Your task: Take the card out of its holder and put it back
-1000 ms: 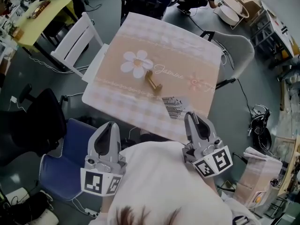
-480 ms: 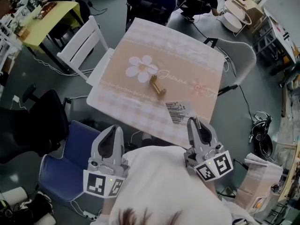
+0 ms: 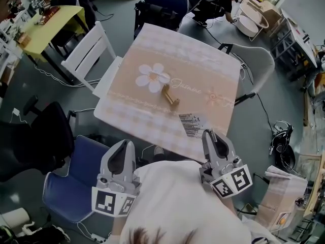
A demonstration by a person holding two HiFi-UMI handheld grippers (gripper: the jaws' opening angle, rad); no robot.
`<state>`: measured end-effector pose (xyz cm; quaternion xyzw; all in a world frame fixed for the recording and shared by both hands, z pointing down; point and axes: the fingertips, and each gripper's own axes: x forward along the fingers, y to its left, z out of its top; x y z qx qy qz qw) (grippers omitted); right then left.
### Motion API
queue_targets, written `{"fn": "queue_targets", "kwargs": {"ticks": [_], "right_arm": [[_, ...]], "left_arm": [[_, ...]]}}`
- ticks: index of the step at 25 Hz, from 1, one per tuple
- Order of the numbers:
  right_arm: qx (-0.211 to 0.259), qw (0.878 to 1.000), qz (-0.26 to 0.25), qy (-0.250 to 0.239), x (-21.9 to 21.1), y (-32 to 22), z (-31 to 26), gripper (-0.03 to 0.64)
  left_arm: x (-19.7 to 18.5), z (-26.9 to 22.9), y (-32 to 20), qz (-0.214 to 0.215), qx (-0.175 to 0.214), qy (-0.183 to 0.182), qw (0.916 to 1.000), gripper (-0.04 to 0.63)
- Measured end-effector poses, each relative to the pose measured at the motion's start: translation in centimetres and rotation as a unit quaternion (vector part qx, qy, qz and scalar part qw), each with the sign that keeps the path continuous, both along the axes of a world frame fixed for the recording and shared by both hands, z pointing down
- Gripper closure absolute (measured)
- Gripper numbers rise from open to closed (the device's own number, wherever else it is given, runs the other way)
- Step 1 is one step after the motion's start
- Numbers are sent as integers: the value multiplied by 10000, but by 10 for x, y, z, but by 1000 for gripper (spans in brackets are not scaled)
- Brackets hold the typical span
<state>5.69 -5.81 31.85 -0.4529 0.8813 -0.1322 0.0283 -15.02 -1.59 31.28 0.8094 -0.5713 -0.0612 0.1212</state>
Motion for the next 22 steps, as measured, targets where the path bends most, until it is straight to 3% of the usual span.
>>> {"fn": "queue_targets", "kwargs": {"ticks": [10, 22], "right_arm": [[-46, 9999, -48, 112, -1, 0, 3, 601], [-58, 9996, 209, 157, 21, -12, 6, 601]], "left_arm": [[-5, 3, 2, -158, -24, 177, 9997, 595], [13, 12, -7, 44, -201, 254, 9995, 595]]}}
